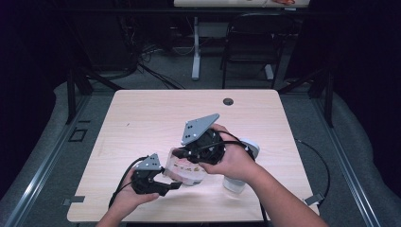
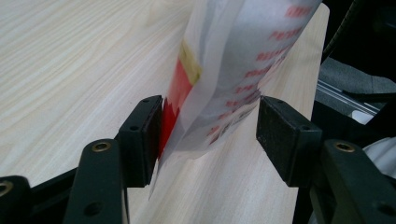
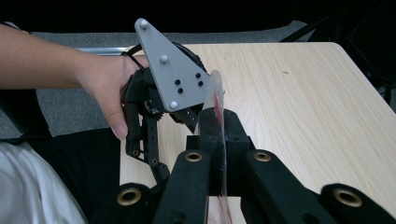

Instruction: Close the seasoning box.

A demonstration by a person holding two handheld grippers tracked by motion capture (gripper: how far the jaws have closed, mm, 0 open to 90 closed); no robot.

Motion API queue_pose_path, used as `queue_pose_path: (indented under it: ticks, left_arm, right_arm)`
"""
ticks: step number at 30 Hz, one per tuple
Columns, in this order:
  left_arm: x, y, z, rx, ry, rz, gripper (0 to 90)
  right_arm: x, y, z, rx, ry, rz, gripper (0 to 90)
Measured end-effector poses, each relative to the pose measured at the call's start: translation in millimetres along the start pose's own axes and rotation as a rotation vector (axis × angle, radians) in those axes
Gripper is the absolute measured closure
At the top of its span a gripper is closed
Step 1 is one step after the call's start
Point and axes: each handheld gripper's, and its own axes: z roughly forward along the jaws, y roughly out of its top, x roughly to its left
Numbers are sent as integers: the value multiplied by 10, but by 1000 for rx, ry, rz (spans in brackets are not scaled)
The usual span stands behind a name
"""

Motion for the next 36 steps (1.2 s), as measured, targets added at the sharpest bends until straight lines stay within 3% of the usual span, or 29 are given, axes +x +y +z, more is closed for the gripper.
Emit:
queue_pose_path:
  ticks: [5,13,30,36]
  left_arm:
    - [8,-34,47,-8,-9,1,422]
    - [28,-72,48,-29,-27,-2,510]
    - [47,-78,21,-4,-47,-18,661]
    - [53,-80,2,3,-48,-24,694]
  right_arm:
    - [4,2,-15,-9,-2,2,899]
    - [4,0,-28,-8,-3,0,899]
    - [27,-18,-29,-4,6,-8,898]
    - [-18,-59,-47,-6,10,9,898]
